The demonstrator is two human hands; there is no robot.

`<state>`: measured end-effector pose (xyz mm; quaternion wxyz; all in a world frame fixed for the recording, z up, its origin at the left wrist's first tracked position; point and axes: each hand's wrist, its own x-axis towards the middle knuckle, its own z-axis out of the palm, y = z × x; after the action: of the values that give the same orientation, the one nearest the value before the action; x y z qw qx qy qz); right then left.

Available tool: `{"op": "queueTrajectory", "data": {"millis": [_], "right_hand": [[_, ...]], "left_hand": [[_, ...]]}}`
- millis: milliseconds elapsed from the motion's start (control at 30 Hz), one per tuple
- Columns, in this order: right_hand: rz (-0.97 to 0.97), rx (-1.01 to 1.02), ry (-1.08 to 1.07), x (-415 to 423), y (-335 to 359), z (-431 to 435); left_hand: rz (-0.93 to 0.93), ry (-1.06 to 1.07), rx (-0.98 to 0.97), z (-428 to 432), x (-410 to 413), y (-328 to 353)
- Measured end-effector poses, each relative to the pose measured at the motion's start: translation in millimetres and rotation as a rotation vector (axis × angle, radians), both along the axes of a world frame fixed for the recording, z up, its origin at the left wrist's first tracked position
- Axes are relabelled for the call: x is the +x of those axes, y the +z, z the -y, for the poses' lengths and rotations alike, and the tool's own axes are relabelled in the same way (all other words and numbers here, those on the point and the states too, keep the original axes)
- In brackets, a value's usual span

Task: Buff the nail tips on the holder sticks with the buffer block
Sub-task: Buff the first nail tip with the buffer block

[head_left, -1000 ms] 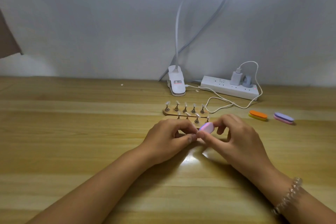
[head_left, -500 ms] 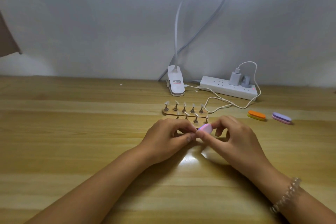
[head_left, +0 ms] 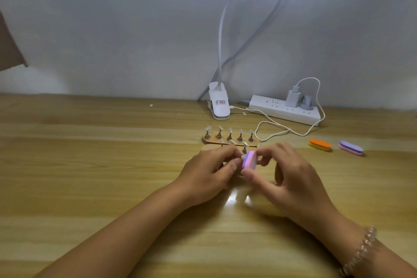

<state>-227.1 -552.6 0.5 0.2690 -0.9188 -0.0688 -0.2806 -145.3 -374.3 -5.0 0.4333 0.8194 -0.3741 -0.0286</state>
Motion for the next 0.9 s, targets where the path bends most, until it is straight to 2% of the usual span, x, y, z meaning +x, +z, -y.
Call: {"op": "queueTrajectory", "data": {"millis": [133,267,400,533,667,800,900], "right_hand": [[-0.002,0.025,-0.069,2.6,1.6,3.1],[0.002,-0.104,-0.009,-0.9,-0.6,-0.5],[-0.015,0.012,-0.07,2.1,2.0,4.6],[-0.001,-0.139,-0.022,-1.3,-0.8,-2.2],[-0.013,-0.002,-0.061,1.8,2.2,2.5],[-0.005,-0.182,-0.02,-1.2,-0.7,-3.2],[0.006,-0.028,-0.037,0.5,2.3,2.0]], "left_hand": [[0.007,0.001,0.019,0.5,-0.6,0.3],[0.051,0.018,0.078,0.7,0.0,-0.1],[0.055,0.009,0.065,0.9,0.9,0.7],[0.077,0.02,0.089,0.5,0.8,-0.4],[0.084,0.022,0.102,0.8,2.1,-0.5],[0.103,0.028,0.138,0.3,3.3,-1.9],[0.091,0.026,0.143,0.7,3.9,-1.7]]}}
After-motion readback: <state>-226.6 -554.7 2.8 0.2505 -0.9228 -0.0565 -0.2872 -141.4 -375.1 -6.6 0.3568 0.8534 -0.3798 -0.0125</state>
